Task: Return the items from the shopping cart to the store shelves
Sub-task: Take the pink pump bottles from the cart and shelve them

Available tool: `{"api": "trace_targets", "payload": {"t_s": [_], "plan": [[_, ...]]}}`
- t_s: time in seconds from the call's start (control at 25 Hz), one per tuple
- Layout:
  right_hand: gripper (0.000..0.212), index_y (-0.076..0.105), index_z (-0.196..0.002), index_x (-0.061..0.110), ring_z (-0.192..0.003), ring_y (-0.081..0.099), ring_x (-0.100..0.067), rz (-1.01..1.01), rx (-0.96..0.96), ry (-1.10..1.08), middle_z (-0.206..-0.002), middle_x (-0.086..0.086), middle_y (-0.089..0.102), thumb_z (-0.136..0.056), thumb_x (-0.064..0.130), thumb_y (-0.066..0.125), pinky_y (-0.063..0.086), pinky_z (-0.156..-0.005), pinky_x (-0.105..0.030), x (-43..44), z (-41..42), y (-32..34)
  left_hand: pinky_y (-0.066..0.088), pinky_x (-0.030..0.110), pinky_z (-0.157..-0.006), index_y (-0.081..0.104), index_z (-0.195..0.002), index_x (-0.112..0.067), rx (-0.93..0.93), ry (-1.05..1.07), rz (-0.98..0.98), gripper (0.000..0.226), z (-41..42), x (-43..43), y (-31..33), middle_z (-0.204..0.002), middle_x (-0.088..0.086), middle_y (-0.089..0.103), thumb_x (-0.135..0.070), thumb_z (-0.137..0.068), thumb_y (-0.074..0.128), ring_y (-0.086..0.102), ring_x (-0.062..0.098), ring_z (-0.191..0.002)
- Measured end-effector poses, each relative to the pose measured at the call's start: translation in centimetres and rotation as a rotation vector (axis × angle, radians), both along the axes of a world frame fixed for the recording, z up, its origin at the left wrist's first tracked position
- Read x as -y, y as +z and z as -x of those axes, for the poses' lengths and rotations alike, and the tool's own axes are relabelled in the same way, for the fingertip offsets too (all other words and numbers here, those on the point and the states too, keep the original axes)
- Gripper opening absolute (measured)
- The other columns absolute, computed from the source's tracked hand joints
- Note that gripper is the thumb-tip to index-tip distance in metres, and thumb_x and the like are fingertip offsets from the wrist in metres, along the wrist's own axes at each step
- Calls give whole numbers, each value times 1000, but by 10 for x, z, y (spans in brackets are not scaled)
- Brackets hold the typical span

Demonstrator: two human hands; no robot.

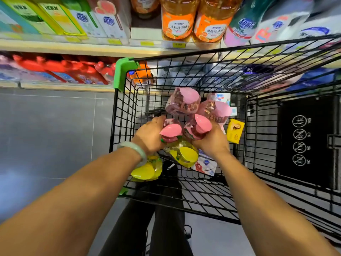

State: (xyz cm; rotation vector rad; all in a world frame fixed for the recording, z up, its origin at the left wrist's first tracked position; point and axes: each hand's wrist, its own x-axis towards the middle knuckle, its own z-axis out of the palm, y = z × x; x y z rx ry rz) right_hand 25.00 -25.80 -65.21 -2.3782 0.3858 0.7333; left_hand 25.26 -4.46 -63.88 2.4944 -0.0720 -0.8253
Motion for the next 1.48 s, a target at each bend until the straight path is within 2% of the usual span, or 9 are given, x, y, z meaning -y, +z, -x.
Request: {"api": "trace_targets", "payload": {"t_s": [0.16,0.28,0.44,0.68,0.88,1.12,1.28,1.36,1.48], "plan": [[89,46,-124,28,-104,63,-27,57,18,48,-120,1,62,-50,64,79,56,-81,-41,-1,-1,44,53,43,-88,38,-128,-20,-25,104,80,86,4,-16,32,-118,6,59,-57,-59,73,62,28,-100],[90,45,-125,20,-100,62,-26,63,39,26,-115,-2,63,-50,52,83,55,-79,-40,6,-9,94,53,31,-84,48,-117,-21,0,197,141,73,0,-23,79,-100,-6,65,-66,-63,69,64,19,-93],[75,55,-114,19,-93,63,-22,11,86,-54,-100,4,64,-50,44,85,49,-75,-30,10,-25,167,45,22,-72,60,-108,-10,124,247,160,42,-4,-32,157,-90,2,65,-22,-71,76,59,17,-82],[63,66,-108,37,-88,68,-13,-191,167,98,-98,10,71,-48,34,87,56,-86,-37,-4,-35,271,54,36,-86,53,-116,-27,191,372,67,79,20,-62,232,-107,-5,59,-70,-53,72,63,17,-94],[47,64,-87,23,-88,68,-16,-246,182,185,-100,1,72,-49,30,90,56,-85,-36,-45,-26,334,53,38,-91,52,-122,-24,253,570,181,83,50,-96,287,-108,-5,68,-42,-47,83,64,18,-96],[85,63,-107,22,-94,65,-20,-125,275,369,-105,1,69,-30,50,85,55,-89,-41,-117,-12,377,52,40,-92,45,-125,-22,342,572,180,92,67,-144,334,-111,-3,66,-44,-44,84,64,20,-98],[45,59,-84,24,-85,66,-19,-156,314,468,-93,0,69,-51,26,89,58,-79,-36,-173,1,404,52,40,-94,44,-127,-23,387,559,234,97,80,-188,354,-113,-5,66,-45,-42,84,64,16,-100],[46,55,-90,22,-80,64,-20,-146,338,486,-90,-2,66,-57,23,87,57,-67,-33,-200,9,413,53,39,-91,45,-124,-24,403,561,250,92,83,-210,363,-111,-6,66,-43,-43,83,64,15,-97],[48,59,-100,13,-82,65,-21,-186,390,459,-102,-10,69,-61,19,86,57,-70,-34,-245,18,421,55,36,-84,47,-113,-24,452,559,250,76,88,-248,384,-104,-4,67,-36,-47,84,64,17,-93]]}}
